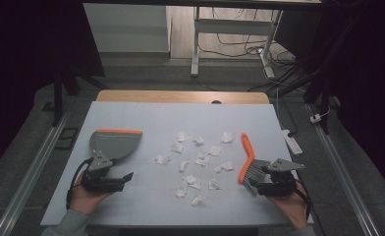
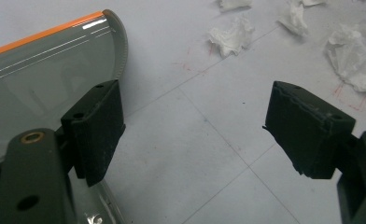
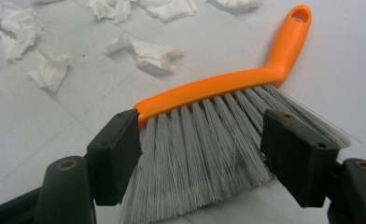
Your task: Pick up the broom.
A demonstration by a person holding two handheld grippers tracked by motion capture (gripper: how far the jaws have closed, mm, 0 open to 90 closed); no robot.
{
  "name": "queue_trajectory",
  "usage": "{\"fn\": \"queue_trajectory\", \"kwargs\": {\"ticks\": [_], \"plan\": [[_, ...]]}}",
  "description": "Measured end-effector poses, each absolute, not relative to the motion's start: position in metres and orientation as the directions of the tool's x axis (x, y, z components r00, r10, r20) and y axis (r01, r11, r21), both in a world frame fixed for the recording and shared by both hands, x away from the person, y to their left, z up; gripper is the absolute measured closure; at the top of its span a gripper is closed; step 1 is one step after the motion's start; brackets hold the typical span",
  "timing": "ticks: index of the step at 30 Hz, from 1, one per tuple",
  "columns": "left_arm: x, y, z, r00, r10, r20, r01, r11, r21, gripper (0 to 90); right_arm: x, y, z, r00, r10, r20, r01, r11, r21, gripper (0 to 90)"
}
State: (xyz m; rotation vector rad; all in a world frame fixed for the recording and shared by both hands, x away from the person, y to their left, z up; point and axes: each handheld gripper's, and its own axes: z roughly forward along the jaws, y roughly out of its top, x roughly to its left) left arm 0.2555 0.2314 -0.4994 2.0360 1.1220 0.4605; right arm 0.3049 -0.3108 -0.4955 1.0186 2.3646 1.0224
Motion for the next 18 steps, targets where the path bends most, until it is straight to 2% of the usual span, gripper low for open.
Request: {"fn": "queue_trajectory", "kwargs": {"ticks": [18], "plan": [[0.2556,0.2295,-0.4977,0.555,0.831,-0.033,0.552,-0.338,0.762,20.6,0.3021,-0.3084,-0.4921,-0.676,0.735,-0.051,0.466,0.48,0.743,28.4]]}}
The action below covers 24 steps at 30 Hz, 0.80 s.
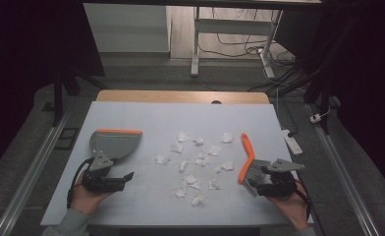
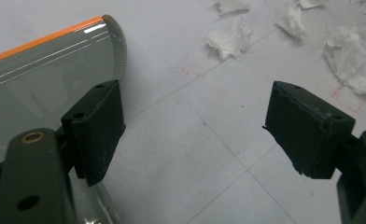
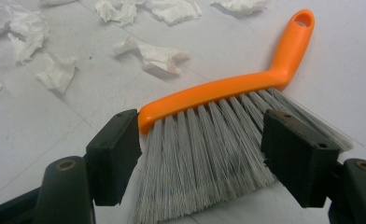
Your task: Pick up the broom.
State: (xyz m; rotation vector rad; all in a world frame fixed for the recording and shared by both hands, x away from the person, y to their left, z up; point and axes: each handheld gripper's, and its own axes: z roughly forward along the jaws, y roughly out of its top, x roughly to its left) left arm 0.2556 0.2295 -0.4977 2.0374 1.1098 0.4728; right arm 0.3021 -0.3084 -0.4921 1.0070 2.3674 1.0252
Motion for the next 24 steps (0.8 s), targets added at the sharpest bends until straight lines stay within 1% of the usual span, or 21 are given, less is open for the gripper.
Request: {"fn": "queue_trajectory", "kwargs": {"ticks": [6,8,12,20,22,24], "plan": [[0.255,0.231,-0.497,0.552,0.833,-0.035,0.55,-0.332,0.767,20.6,0.303,-0.304,-0.489,-0.667,0.743,-0.063,0.468,0.483,0.74,28.0],[0.255,0.231,-0.497,0.552,0.833,-0.037,0.55,-0.33,0.767,20.6,0.304,-0.302,-0.486,-0.668,0.742,-0.046,0.488,0.484,0.726,28.1],[0.255,0.231,-0.497,0.554,0.832,-0.034,0.55,-0.334,0.765,20.6,0.308,-0.296,-0.478,-0.656,0.753,-0.056,0.509,0.496,0.703,28.9],[0.256,0.229,-0.498,0.56,0.828,-0.027,0.55,-0.347,0.76,20.6,0.325,-0.29,-0.456,-0.606,0.795,-0.025,0.578,0.462,0.672,29.5],[0.255,0.229,-0.498,0.555,0.831,-0.026,0.55,-0.343,0.761,20.7,0.334,-0.286,-0.446,-0.582,0.813,-0.015,0.614,0.451,0.648,29.4],[0.255,0.229,-0.498,0.554,0.832,-0.027,0.551,-0.342,0.761,20.7,0.336,-0.284,-0.444,-0.579,0.815,-0.012,0.621,0.451,0.641,29.4]]}}
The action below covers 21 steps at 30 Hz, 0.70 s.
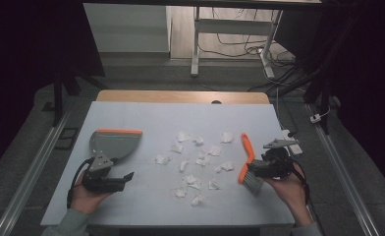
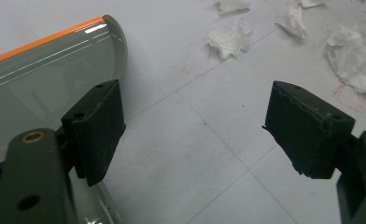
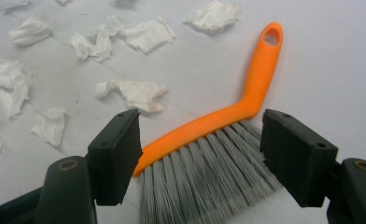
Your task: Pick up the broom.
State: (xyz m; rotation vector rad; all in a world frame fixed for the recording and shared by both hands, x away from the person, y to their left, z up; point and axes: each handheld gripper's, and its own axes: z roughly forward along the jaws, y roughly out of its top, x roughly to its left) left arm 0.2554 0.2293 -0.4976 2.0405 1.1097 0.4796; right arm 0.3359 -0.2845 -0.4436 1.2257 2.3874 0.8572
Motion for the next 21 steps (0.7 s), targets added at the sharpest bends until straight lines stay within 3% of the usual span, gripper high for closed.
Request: {"fn": "queue_trajectory", "kwargs": {"ticks": [21], "plan": [[0.255,0.225,-0.5,0.55,0.835,-0.008,0.554,-0.357,0.752,20.7,0.413,-0.263,-0.456,-0.452,0.892,-0.009,0.8,0.41,0.437,30.9]]}}
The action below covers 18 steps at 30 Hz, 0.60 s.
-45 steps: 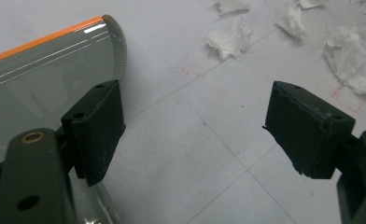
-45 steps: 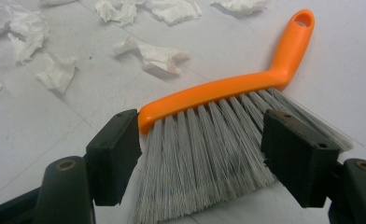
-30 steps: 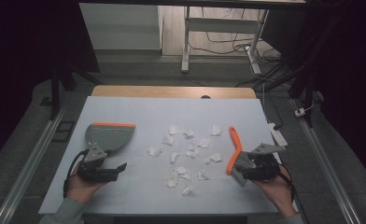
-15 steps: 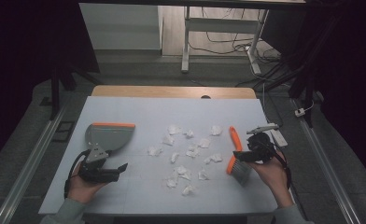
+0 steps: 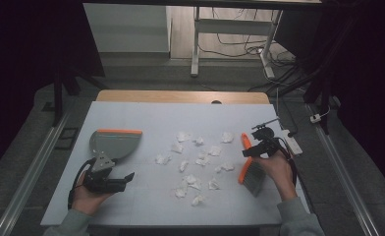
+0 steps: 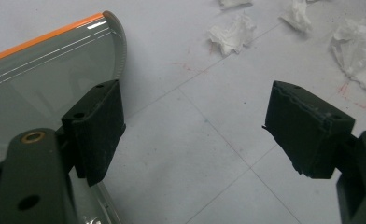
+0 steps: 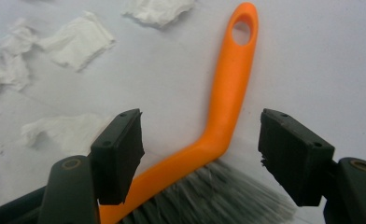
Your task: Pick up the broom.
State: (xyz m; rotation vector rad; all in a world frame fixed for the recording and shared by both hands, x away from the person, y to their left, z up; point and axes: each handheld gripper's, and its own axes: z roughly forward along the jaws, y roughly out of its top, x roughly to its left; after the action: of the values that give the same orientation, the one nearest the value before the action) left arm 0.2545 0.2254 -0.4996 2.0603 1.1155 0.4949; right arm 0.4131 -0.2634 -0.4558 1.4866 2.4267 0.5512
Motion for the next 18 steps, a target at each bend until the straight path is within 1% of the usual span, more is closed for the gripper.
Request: {"fn": "queue_trajectory", "kwargs": {"ticks": [6,11,13,18], "plan": [[0.254,0.226,-0.5,0.545,0.838,-0.009,0.554,-0.352,0.754,21.1,0.427,-0.263,-0.464,-0.427,0.904,-0.024,0.827,0.401,0.394,31.6],[0.254,0.226,-0.501,0.547,0.837,-0.01,0.555,-0.354,0.753,21.1,0.438,-0.266,-0.478,-0.409,0.912,-0.031,0.857,0.396,0.329,33.2],[0.254,0.225,-0.502,0.549,0.836,-0.009,0.555,-0.357,0.751,21.1,0.441,-0.267,-0.482,-0.397,0.918,-0.019,0.869,0.383,0.314,35.0],[0.254,0.225,-0.502,0.549,0.836,-0.011,0.557,-0.356,0.751,21.1,0.445,-0.265,-0.487,-0.384,0.922,-0.043,0.879,0.38,0.287,41.7]]}}
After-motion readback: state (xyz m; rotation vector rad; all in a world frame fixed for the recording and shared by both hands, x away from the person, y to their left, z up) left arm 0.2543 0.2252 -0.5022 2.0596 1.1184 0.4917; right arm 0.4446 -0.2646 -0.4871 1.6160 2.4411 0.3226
